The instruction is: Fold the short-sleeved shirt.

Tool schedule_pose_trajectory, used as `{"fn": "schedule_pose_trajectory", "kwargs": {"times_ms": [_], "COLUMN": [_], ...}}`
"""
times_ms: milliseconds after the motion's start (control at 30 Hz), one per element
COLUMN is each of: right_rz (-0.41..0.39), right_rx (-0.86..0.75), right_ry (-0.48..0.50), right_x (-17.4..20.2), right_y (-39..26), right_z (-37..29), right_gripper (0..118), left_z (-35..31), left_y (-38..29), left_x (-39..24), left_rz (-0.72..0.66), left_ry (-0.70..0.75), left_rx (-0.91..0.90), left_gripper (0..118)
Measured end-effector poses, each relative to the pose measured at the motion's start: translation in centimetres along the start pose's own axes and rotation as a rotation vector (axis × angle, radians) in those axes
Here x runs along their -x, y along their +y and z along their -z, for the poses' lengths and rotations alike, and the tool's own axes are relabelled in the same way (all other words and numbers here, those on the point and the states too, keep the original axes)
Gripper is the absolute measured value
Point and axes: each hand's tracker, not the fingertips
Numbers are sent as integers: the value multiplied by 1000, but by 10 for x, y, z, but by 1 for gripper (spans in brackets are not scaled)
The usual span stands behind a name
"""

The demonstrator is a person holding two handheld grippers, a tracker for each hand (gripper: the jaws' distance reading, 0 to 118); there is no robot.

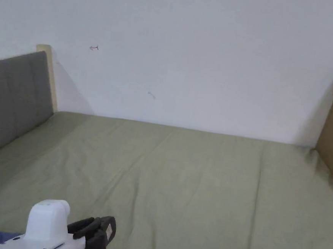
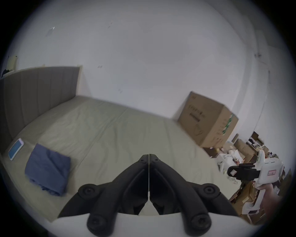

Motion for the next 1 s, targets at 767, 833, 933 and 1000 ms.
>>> {"fn": "schedule_pose_trajectory", "kwargs": {"times_ms": [767, 833, 933, 1000], "right_rz": [-11, -16, -27, -40], "right_rx": [-598, -604, -650, -636], "right_ry": [-325, -323, -313, -325], "right_x": [8, 10, 17, 22], "right_y": [-33, -29, -29, -25], "right_z": [-44, -46, -54, -54], "right_gripper": [105, 118, 118, 118], "left_z": [-31, -34, -43, -44], "left_y": [-23, -18, -18, -15], "left_x": [-94, -95, -98, -98], "left_rz": [341, 346, 341, 333], "left_ry": [193, 167, 167, 181], "left_rx": [-382, -375, -416, -420], "left_gripper": [85, 105, 118, 118]}}
